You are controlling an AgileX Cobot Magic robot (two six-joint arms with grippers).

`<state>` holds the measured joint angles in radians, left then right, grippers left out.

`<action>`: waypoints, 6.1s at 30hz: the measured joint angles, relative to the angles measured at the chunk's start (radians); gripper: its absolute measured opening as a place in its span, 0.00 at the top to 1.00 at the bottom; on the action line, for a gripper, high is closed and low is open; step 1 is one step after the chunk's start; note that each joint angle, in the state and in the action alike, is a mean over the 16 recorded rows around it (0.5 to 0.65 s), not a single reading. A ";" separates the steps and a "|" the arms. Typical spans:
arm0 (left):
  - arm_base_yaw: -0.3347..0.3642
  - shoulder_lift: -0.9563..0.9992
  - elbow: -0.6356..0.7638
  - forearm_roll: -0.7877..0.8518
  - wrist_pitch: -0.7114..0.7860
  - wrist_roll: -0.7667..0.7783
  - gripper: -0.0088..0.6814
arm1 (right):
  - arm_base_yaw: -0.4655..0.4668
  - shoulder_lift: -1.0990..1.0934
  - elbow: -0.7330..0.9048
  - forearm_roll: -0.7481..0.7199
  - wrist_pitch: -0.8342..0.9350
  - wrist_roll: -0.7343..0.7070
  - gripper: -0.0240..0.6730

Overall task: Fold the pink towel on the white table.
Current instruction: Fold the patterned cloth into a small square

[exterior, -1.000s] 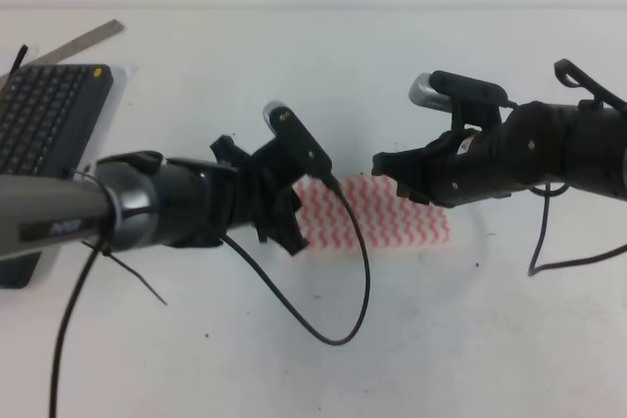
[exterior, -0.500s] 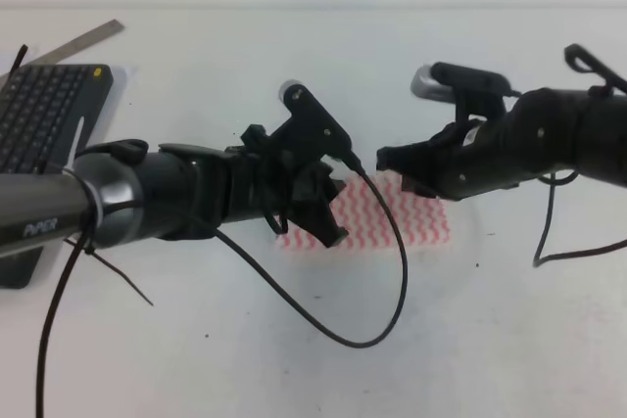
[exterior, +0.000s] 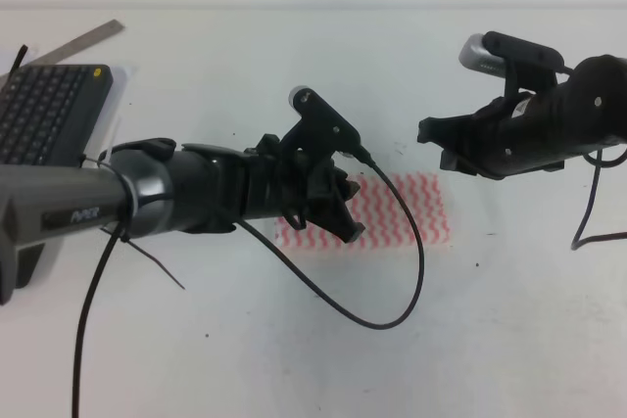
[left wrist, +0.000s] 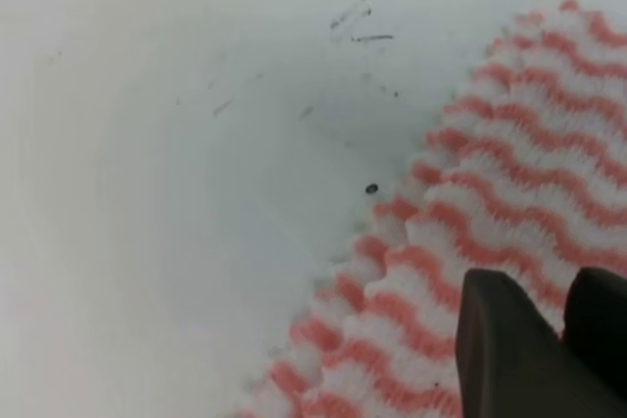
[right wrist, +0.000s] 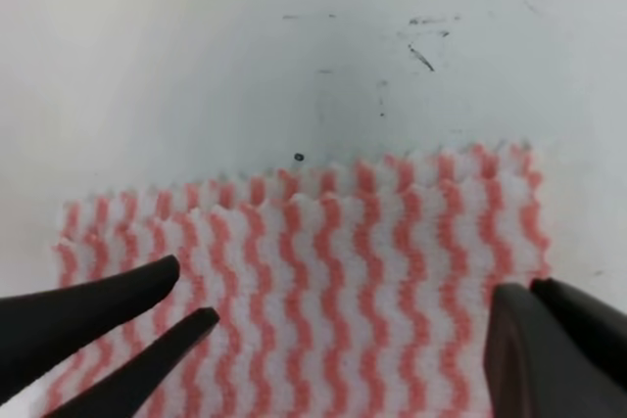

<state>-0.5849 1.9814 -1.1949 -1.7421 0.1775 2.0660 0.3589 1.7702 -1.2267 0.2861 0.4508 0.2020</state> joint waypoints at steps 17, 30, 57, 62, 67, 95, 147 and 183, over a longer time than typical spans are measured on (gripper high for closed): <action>0.000 0.049 -0.006 0.000 -0.016 -0.070 0.80 | -0.001 -0.003 0.000 -0.001 -0.002 0.000 0.99; -0.001 0.053 0.000 0.012 -0.058 -0.128 0.80 | -0.001 -0.003 0.000 -0.001 -0.001 0.000 0.99; -0.003 0.011 0.052 0.023 -0.097 -0.136 0.80 | -0.001 -0.003 0.000 -0.001 0.005 0.000 0.99; -0.004 -0.019 0.055 0.020 -0.098 -0.147 0.80 | -0.001 -0.004 0.000 -0.002 0.030 0.000 0.99; -0.004 -0.056 0.067 0.018 -0.090 -0.178 0.80 | -0.001 -0.011 0.000 -0.008 0.095 -0.001 0.99; 0.005 -0.073 0.143 0.015 -0.133 -0.251 0.80 | -0.001 0.015 -0.025 0.097 0.256 -0.141 0.51; 0.020 -0.044 0.143 0.014 -0.123 -0.251 0.80 | -0.001 0.212 -0.147 0.071 0.230 -0.160 0.50; 0.020 -0.043 0.143 0.011 -0.099 -0.251 0.80 | -0.001 0.247 -0.153 0.067 0.176 -0.159 0.51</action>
<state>-0.5653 1.9379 -1.0519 -1.7315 0.0782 1.8148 0.3580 2.0176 -1.3798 0.3534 0.6265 0.0429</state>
